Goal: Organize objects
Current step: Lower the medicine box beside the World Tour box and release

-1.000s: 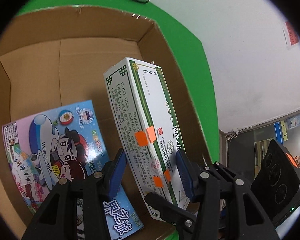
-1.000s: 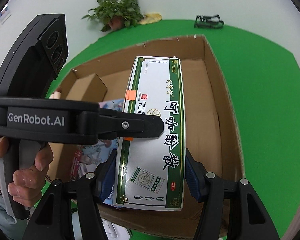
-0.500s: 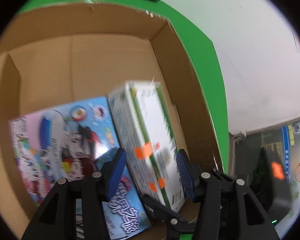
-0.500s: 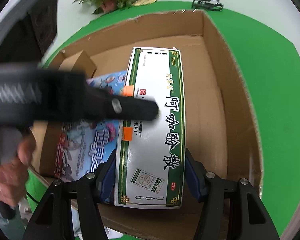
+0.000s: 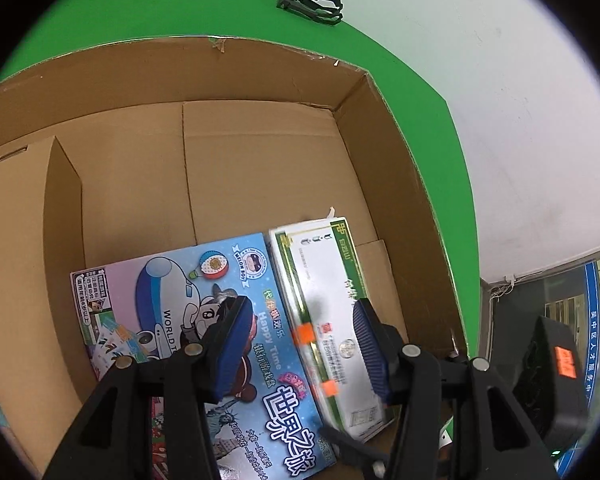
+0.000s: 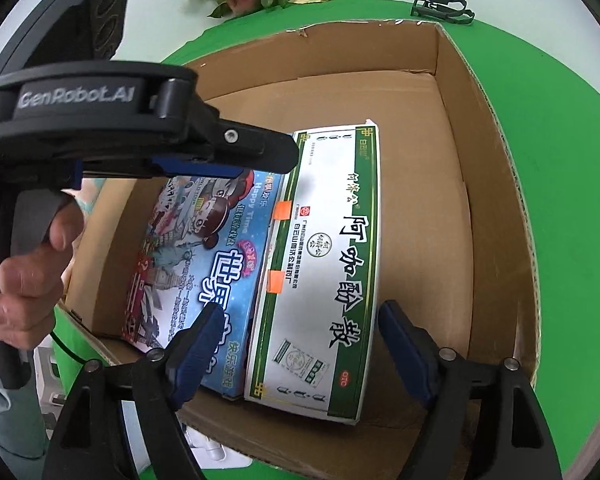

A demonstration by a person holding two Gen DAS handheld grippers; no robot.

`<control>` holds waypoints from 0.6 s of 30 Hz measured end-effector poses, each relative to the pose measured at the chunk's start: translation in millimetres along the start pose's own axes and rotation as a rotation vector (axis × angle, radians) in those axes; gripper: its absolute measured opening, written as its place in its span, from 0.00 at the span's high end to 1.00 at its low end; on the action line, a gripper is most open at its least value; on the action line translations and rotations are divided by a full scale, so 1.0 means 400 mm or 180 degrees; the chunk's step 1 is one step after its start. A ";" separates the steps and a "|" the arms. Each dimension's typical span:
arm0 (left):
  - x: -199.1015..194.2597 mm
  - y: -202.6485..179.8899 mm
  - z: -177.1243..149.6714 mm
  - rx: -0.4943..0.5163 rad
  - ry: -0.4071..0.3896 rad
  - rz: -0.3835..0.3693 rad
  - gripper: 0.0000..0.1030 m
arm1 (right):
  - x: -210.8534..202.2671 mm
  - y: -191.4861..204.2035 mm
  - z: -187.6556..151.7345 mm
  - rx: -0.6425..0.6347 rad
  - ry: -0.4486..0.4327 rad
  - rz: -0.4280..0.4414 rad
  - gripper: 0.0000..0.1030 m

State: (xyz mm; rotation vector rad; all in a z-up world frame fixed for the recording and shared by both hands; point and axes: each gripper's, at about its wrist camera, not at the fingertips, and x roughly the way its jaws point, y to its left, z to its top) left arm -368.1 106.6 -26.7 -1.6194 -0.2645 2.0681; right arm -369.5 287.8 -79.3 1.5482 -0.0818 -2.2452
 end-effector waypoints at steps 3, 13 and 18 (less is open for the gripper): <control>-0.008 -0.005 -0.006 0.0013 -0.0028 0.0004 0.50 | 0.005 0.001 0.005 -0.0045 0.0024 -0.0045 0.39; -0.092 -0.066 -0.053 0.0189 -0.0398 0.0173 0.50 | -0.003 0.014 0.039 -0.0153 0.0145 -0.0024 0.25; -0.236 -0.091 -0.139 0.0314 -0.0989 0.0404 0.48 | -0.043 0.029 0.054 -0.0213 -0.0018 -0.0042 0.10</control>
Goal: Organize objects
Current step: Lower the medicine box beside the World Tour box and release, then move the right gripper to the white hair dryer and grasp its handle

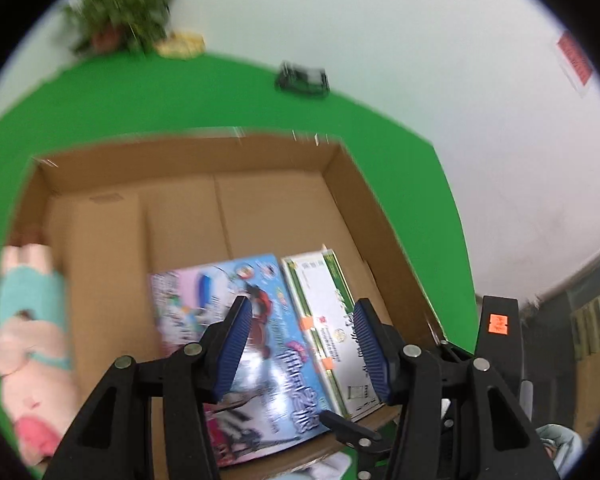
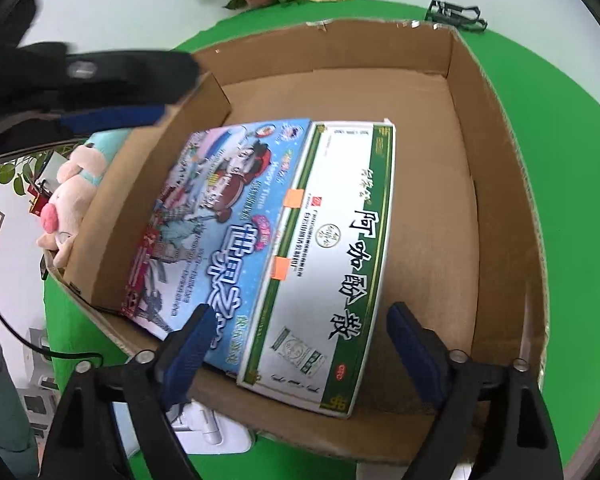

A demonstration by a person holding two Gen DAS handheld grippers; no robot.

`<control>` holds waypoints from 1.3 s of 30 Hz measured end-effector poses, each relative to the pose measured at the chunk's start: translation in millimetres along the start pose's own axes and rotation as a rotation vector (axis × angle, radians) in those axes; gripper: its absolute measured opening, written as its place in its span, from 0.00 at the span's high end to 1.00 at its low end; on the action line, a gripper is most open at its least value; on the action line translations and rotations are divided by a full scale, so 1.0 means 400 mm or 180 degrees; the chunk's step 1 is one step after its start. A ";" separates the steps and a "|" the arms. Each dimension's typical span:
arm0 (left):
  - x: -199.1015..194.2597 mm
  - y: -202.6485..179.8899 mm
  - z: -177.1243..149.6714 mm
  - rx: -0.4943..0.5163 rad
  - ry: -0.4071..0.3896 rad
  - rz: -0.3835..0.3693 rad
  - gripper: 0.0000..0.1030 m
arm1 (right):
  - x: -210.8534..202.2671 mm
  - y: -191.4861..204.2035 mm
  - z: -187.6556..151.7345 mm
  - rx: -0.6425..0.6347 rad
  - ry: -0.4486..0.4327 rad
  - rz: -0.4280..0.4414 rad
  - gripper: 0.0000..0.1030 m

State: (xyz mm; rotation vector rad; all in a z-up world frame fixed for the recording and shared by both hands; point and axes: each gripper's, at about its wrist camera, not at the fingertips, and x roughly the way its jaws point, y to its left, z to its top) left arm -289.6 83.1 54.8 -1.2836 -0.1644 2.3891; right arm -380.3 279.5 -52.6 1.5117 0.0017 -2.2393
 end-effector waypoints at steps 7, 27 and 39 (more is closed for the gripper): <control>-0.266 -0.049 -0.122 0.0399 -0.1142 0.0808 0.21 | -0.185 0.108 -0.174 -0.0182 -0.0469 -0.0295 0.00; -0.326 -0.150 -0.427 0.0345 -0.1656 0.1264 0.17 | -0.495 0.227 -0.485 -0.0385 -0.1617 -0.0788 0.00; -0.291 -0.150 -0.434 0.0243 -0.1548 0.1202 0.17 | -0.480 0.193 -0.544 -0.0342 -0.1578 -0.0776 0.00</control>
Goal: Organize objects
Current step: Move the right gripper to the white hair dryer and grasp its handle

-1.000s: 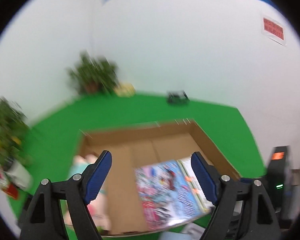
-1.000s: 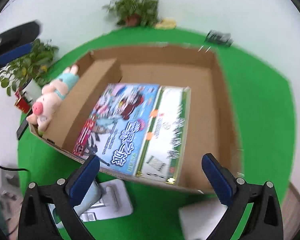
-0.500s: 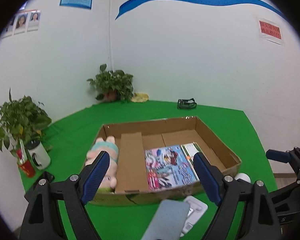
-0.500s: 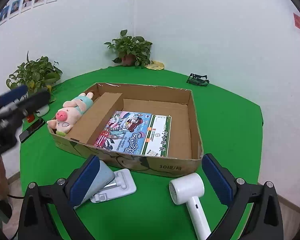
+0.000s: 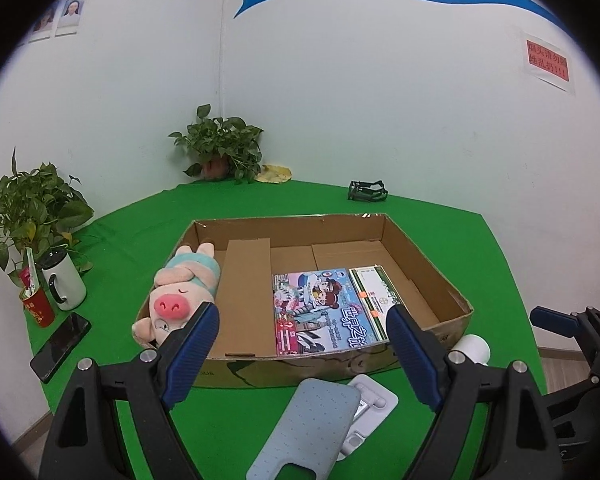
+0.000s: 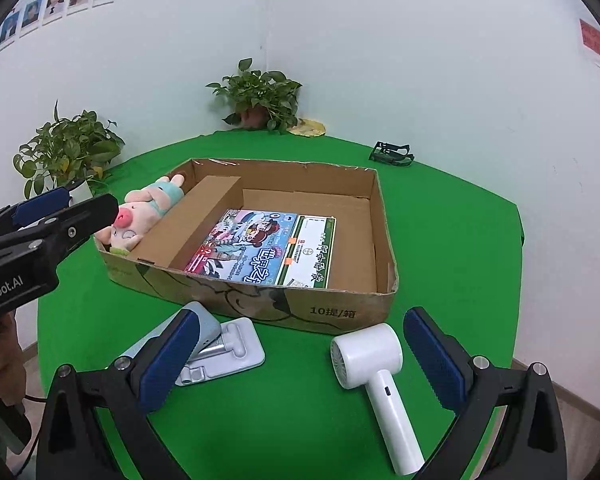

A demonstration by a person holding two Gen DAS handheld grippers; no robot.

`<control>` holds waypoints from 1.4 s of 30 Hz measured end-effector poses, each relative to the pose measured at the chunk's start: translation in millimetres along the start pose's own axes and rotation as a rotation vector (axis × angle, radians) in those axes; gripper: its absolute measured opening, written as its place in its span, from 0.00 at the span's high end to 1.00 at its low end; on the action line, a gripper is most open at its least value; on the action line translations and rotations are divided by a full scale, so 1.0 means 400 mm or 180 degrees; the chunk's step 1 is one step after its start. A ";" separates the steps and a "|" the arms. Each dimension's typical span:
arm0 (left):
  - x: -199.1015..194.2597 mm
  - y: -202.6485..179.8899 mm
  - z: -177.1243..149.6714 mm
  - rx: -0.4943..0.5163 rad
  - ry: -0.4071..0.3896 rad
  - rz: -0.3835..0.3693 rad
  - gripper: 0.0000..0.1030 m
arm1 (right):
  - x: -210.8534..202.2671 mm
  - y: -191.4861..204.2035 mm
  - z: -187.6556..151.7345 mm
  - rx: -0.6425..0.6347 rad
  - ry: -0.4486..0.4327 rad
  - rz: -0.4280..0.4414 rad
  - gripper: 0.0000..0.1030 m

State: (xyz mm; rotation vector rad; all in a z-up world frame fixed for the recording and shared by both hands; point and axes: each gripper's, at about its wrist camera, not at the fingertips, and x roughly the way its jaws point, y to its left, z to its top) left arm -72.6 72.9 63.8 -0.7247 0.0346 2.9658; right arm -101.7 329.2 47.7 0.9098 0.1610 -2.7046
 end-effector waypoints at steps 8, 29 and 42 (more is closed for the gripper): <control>0.074 -0.027 -0.039 -0.0103 0.0625 -0.0589 0.17 | -0.010 -0.023 -0.038 0.0041 0.0022 0.0106 0.00; 0.206 -0.195 -0.172 -0.0322 0.1811 -0.1789 0.18 | 0.114 -0.176 -0.269 0.0245 0.0792 0.0024 0.50; 0.260 -0.229 -0.195 -0.0415 0.2096 -0.2095 0.18 | 0.118 -0.084 -0.301 0.0361 0.0940 -0.0046 0.77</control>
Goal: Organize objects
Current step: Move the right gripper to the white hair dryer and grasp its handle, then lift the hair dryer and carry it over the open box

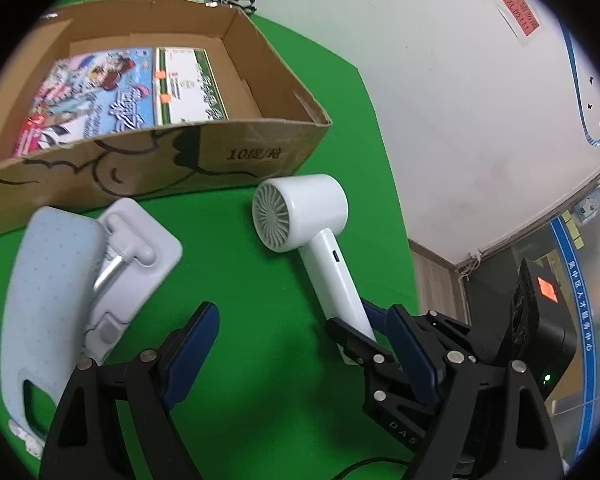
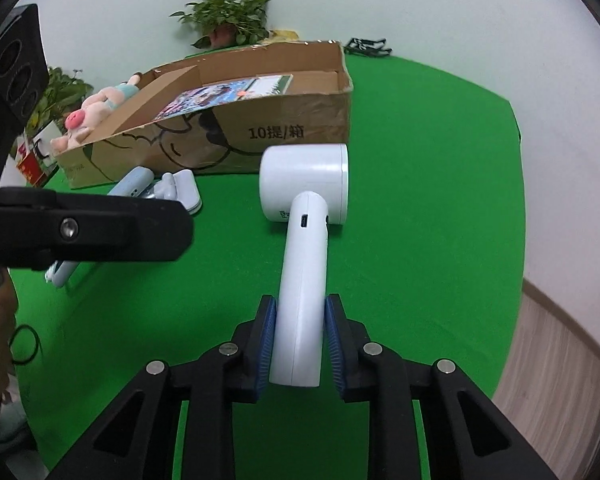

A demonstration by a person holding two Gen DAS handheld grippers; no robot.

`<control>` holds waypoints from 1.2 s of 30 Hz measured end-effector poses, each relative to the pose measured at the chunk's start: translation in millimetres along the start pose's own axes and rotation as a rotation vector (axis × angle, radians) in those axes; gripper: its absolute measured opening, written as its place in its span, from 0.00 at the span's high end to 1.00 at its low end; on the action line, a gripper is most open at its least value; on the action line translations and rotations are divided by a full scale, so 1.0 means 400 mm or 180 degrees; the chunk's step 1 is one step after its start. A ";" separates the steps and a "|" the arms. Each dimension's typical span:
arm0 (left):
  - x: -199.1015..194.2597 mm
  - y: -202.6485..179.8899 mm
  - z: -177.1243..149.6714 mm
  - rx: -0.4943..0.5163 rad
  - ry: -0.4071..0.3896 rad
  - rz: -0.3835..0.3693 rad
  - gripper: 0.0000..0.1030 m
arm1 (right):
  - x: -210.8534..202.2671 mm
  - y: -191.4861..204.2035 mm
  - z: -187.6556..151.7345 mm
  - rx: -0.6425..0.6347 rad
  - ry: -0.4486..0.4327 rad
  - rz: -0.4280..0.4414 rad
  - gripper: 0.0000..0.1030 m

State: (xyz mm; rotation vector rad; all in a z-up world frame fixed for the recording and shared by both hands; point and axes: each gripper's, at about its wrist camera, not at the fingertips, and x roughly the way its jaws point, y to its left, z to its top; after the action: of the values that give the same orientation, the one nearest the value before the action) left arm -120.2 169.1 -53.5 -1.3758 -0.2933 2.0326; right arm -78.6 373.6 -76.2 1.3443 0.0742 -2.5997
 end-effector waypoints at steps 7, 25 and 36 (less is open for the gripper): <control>0.055 0.003 0.007 -0.0116 0.0260 -0.0380 0.19 | 0.002 0.004 -0.016 0.0245 0.0109 0.0103 0.77; 0.093 0.064 -0.006 -0.0473 0.0554 -0.0285 0.67 | -0.021 0.137 -0.043 0.0207 0.0062 0.0186 0.78; -0.079 -0.011 0.104 -0.0018 -0.0193 -0.0293 0.69 | -0.124 0.186 0.064 -0.0020 -0.0714 -0.0036 0.78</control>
State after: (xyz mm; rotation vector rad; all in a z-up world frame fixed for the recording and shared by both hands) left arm -148.3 159.6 -10.2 -1.2820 -0.3824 2.0013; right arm -55.4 305.4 -17.1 1.0444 0.0544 -2.7375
